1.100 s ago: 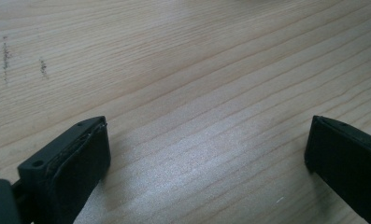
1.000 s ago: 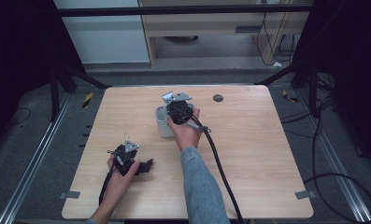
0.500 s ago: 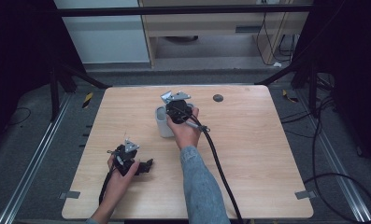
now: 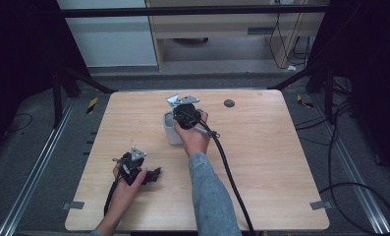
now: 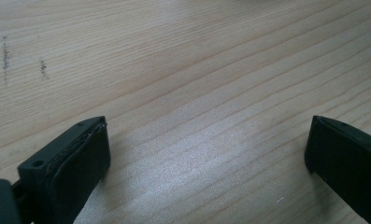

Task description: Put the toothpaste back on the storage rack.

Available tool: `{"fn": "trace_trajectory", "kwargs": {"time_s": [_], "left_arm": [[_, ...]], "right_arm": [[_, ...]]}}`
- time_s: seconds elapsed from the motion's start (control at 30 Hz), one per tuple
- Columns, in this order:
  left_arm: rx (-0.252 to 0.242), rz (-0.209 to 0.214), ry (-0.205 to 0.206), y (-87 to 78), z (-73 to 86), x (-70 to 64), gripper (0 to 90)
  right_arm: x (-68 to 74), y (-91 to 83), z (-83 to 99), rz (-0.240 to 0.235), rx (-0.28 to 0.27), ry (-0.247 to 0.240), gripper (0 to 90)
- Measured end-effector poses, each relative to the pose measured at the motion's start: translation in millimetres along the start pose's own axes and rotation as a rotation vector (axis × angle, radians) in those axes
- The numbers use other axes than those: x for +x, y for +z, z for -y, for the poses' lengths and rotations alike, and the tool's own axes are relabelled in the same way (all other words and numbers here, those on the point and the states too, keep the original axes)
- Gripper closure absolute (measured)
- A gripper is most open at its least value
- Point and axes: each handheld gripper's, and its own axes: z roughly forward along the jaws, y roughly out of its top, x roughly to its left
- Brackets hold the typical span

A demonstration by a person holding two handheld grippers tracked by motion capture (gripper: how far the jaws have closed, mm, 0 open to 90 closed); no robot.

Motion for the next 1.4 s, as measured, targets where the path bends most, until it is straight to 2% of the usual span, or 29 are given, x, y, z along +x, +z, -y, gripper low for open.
{"fn": "trace_trajectory", "kwargs": {"time_s": [0.77,1.4], "left_arm": [[0.0,0.0,0.0,0.0,0.0,0.0,0.0],[0.0,0.001,0.001,0.1,-0.1,0.1,0.0]], "right_arm": [[-2.1,-7.1,2.3,-0.017,0.015,0.0,75.9],[-6.8,-20.9,5.2,-0.033,0.017,0.002,73.0]]}}
